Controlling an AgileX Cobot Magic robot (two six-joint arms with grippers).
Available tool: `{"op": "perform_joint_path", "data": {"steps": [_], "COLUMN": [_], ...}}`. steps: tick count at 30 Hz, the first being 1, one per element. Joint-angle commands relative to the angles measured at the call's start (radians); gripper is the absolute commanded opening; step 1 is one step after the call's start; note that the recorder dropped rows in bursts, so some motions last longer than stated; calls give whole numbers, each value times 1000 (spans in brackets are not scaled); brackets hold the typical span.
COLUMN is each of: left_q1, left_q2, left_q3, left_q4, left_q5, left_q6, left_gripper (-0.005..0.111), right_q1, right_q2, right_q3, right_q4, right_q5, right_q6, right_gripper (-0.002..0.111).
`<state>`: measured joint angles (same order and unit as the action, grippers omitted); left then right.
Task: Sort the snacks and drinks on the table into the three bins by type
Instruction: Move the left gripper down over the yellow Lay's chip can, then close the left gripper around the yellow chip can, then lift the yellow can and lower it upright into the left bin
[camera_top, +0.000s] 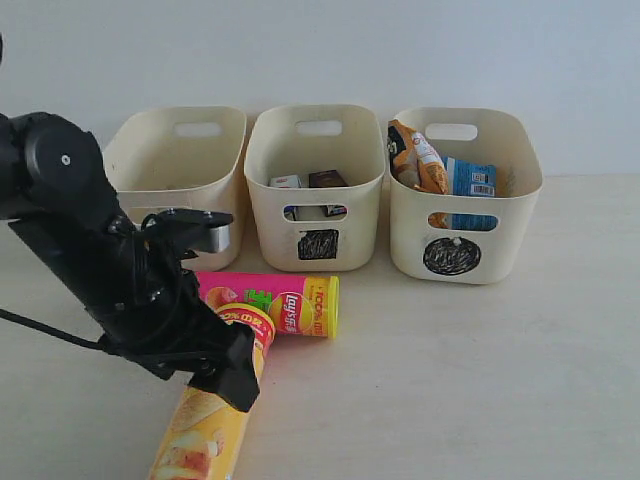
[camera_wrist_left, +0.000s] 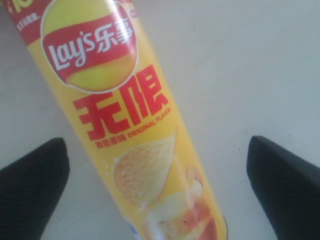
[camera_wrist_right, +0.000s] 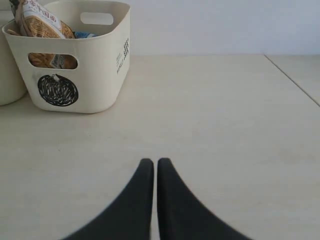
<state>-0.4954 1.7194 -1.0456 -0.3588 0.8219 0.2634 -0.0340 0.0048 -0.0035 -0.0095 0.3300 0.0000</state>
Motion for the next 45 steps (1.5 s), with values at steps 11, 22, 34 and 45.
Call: {"op": "perform_joint_path", "data": {"steps": [11,22,34,45], "left_q1": [-79,-79,-79,48], "left_q2": [158,194,-57,-178], "left_q3": [-10,-10,-45,-256], "left_q4": [53,109,105,177], "left_q5": [-93,-86,42,-182], "left_q6": [-25,-76,-42,-33], "left_gripper": [89,4,4,4], "right_q1": [-5,-5,-5,-5], "right_q2": [-5,-5,-5,-5], "right_q3": [3,3,3,3], "right_q4": [-1,-1,-1,-1], "right_q5": [-5,-5,-5,-5], "right_q6": [0,0,0,0], "right_gripper": [0,0,0,0]}}
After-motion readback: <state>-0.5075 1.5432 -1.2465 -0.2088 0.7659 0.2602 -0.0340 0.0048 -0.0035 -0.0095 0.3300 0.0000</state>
